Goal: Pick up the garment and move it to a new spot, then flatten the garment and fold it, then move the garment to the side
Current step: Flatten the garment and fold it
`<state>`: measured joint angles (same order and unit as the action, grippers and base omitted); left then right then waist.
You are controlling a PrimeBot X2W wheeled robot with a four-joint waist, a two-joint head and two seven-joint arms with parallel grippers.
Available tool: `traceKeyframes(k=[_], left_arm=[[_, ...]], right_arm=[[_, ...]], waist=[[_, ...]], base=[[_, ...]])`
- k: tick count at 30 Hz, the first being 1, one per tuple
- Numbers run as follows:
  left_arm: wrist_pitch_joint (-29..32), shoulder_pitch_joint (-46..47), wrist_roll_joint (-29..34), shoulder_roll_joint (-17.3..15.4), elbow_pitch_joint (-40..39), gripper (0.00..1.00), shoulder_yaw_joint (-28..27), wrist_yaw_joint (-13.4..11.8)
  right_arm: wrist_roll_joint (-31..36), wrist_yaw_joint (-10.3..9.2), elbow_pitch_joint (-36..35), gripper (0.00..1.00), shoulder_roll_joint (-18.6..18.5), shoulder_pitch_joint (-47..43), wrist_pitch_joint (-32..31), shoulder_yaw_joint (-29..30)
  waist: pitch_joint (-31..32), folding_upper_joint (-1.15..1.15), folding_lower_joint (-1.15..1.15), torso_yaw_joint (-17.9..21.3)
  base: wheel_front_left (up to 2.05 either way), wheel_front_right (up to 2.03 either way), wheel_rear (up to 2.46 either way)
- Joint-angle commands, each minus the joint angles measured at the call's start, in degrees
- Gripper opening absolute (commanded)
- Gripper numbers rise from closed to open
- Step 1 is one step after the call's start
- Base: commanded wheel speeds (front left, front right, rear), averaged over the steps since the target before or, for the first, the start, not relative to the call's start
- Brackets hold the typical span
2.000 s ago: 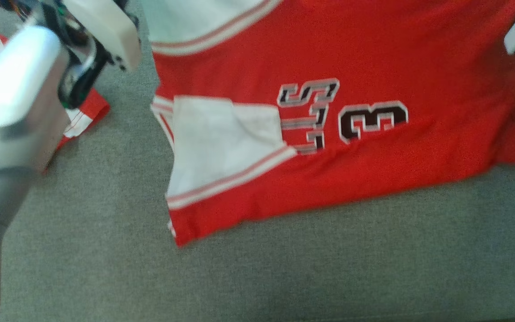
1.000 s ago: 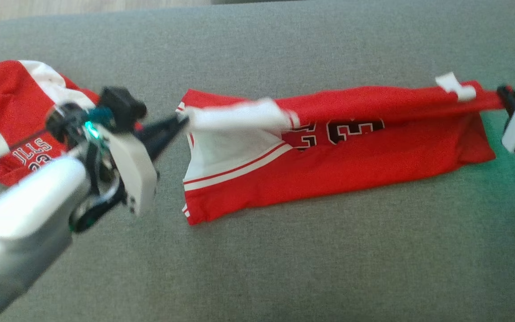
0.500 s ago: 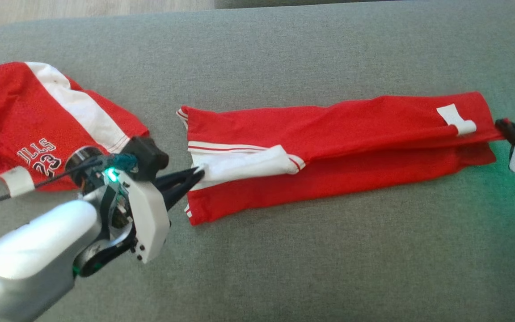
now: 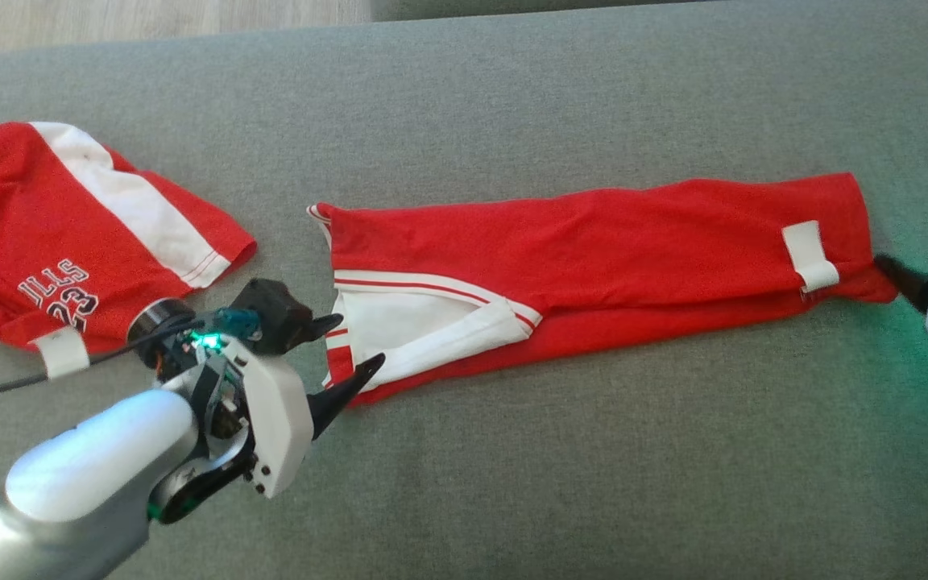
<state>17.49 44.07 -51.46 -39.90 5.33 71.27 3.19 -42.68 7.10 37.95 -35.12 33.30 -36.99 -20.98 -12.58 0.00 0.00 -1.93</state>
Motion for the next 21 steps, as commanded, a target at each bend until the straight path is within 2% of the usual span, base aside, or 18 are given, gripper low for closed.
traceKeyframes(k=[1,5,6,8,12,14,17,19,21], left_arm=[[-1.4,1.1,0.0,-1.7,-0.5,1.0,-3.0,-0.9],[-6.1,0.5,-1.5,-1.7,0.3,1.0,-6.8,-4.4],[-6.1,0.5,-1.5,-1.7,0.3,1.0,-6.8,-4.4],[-10.7,0.0,-3.0,-1.2,0.5,1.0,-10.5,-7.4],[-23.5,-1.9,-5.1,1.1,1.3,1.0,-18.8,-13.9],[-29.3,-3.7,-6.0,2.6,1.9,1.0,-22.4,-16.6],[-32.2,-7.3,-6.1,5.3,1.9,1.0,-28.5,-19.8],[-32.4,-10.2,-3.5,8.1,0.5,1.0,-34.8,-21.2],[-32.4,-14.6,1.3,11.4,-1.0,1.0,-40.6,-21.2]], right_arm=[[0.3,0.39,-2.2,1.0,-1.3,0.1,1.5,1.6],[1.3,0.39,-4.4,1.0,-0.1,0.9,7.1,4.9],[1.3,0.39,-4.4,1.0,-0.1,0.9,7.1,4.9],[2.3,0.39,-6.2,1.0,1.4,1.3,12.2,6.7],[5.1,0.39,-10.6,1.0,5.3,0.9,23.4,9.5],[7.4,0.39,-12.9,1.0,7.5,0.0,29.3,10.6],[11.0,0.39,-15.9,1.0,11.7,-2.4,36.5,12.7],[13.9,0.39,-17.8,1.0,14.8,-4.5,40.2,13.7],[17.7,0.39,-19.2,1.0,17.8,-7.0,43.5,14.6]], waist=[[0.4,0.0,0.0,0.3],[1.5,0.0,0.0,0.9],[1.5,0.0,0.0,0.9],[2.2,0.0,0.0,1.1],[3.5,0.0,0.0,1.4],[4.3,0.0,0.0,1.4],[5.2,0.0,0.0,1.4],[5.6,0.0,0.0,1.4],[6.0,0.0,0.0,1.3]], base=[[0.0,0.0,0.0],[0.0,0.0,0.0],[0.0,0.0,0.0],[0.0,0.0,0.0],[0.0,0.0,0.0],[0.0,0.0,0.0],[0.0,0.0,0.0],[0.0,0.0,0.0],[0.0,0.0,0.0]])
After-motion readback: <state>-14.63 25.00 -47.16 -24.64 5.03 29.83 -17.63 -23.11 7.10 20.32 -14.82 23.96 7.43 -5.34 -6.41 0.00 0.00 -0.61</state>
